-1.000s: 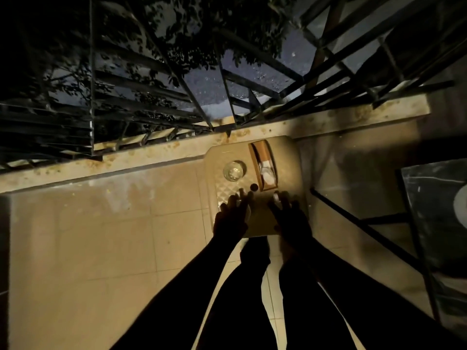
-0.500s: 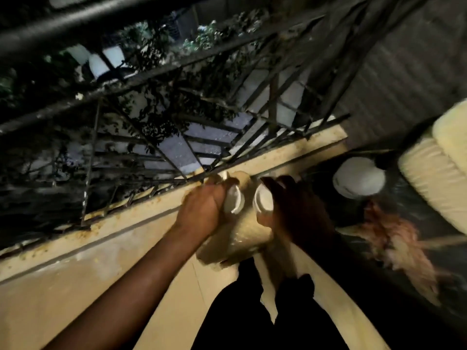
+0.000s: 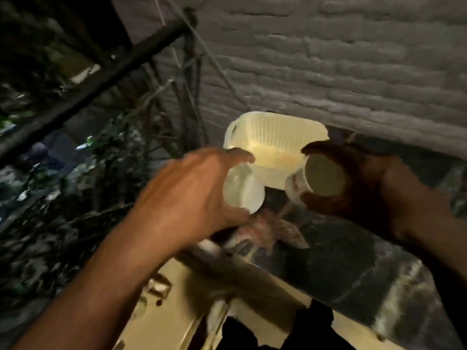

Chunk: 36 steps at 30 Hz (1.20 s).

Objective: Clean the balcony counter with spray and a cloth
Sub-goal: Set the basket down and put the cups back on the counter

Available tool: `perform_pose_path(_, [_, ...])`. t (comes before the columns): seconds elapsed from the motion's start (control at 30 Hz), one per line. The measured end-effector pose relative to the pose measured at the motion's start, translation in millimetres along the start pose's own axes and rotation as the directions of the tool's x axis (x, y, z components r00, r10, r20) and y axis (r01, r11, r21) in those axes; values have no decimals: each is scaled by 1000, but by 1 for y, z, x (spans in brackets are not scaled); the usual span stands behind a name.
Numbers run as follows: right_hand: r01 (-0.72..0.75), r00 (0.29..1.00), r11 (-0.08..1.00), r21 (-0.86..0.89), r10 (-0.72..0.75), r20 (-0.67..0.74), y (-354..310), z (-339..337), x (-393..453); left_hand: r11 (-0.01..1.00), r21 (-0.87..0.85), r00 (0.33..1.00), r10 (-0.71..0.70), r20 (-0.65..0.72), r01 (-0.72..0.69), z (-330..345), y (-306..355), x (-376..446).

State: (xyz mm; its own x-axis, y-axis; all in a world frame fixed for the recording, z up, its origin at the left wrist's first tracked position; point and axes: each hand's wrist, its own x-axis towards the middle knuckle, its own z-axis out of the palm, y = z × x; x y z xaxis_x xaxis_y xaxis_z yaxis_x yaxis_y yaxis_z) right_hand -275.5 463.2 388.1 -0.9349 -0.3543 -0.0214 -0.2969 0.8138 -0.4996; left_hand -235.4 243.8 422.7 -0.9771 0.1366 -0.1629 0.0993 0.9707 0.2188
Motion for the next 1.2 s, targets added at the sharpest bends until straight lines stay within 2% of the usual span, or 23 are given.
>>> perform_pose_path(0.03, [-38,997,998,50,41,-67,24,-15,-7,998,-11,997,66,-26,-67,1,24,18])
perform_pose_path(0.1, [-200,977,976,89,206,-59,76,-32,-15,979,3,979,204,-31,-204,13,74,62])
perform_pose_path(0.13, [-278,955,956,98,286,-80,100,-45,-20,969,6,969,247,-1,-247,25,102,89])
perform_pose_path(0.23, [-380,907,916,132,397,-144,193,-65,-16,948,-13,947,318,40,-318,67,180,171])
perform_pose_path(0.43, [-568,813,819,85,574,-92,383,-87,15,919,-87,899,394,191,-384,177,329,321])
perform_pose_path(0.63, [-608,788,793,47,609,-89,522,-69,31,935,-127,890,355,285,-332,267,405,398])
perform_pose_path(0.87, [-621,784,784,-29,621,-15,575,-41,46,936,-63,891,350,289,-347,306,422,432])
perform_pose_path(1.1, [-617,785,781,-101,619,-10,580,-28,57,917,-26,860,383,338,-398,313,425,444])
perform_pose_path(1.2, [-635,766,761,-132,643,22,572,-29,55,920,-73,858,385,341,-384,315,422,440])
